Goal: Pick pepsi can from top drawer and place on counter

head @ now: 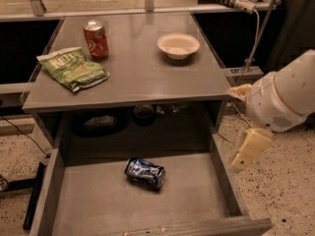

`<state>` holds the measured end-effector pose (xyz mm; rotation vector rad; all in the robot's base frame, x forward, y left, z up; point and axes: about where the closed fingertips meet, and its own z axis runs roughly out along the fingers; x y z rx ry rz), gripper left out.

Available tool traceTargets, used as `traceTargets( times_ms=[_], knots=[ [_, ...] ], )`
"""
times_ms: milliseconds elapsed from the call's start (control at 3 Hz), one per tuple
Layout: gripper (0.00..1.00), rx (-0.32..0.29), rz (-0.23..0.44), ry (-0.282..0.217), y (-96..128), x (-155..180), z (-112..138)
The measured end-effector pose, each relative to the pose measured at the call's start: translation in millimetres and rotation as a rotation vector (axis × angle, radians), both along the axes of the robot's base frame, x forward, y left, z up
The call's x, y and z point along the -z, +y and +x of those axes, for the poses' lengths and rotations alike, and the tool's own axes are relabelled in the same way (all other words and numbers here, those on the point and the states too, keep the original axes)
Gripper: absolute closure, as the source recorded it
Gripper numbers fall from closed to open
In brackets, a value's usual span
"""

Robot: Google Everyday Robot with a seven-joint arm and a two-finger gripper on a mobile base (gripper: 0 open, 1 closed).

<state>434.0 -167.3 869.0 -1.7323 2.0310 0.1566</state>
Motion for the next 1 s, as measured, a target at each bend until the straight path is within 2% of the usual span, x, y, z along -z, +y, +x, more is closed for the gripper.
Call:
traceTargets(
  times_ms=[333, 667, 1000],
  knots=[
    [0.0, -0.018, 0.097, 0.011, 21, 51, 0],
    [0.0, -0.019, 0.095, 0.011, 21, 50, -1],
    [0.0, -0.019, 0.102, 0.034, 36, 76, -6]
  ],
)
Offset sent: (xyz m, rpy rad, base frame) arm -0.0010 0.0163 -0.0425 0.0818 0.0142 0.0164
